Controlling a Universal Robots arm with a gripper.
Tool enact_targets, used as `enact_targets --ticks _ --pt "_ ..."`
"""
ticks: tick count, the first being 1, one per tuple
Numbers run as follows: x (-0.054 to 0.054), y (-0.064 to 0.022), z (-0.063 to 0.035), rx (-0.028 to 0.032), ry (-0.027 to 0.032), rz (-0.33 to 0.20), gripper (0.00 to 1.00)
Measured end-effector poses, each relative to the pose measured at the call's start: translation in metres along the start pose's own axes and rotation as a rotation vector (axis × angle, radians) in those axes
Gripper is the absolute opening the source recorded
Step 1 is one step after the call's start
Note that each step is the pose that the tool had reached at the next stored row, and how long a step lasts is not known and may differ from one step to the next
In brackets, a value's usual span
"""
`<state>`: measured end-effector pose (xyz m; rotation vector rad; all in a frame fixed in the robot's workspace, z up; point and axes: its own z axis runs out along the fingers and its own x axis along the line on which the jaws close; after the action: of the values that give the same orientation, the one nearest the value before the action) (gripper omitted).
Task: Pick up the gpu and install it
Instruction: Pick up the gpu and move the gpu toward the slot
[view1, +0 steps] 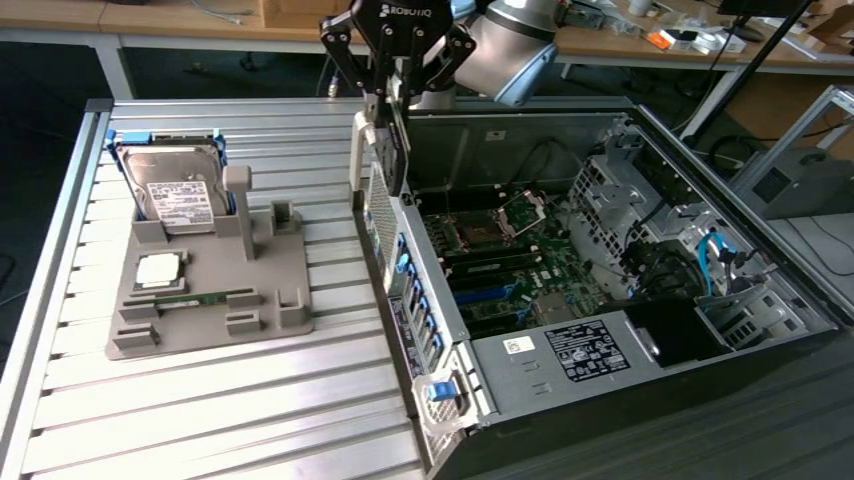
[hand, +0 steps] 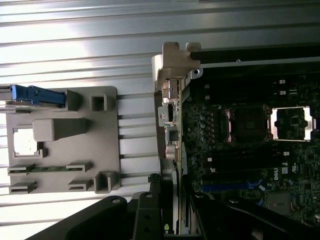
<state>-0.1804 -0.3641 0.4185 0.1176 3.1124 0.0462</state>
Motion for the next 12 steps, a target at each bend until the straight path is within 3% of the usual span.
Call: enact_targets --ticks 12 --pt "-0.0052 0.0004 0.0001 0.0 -0.0001 0.0 0.27"
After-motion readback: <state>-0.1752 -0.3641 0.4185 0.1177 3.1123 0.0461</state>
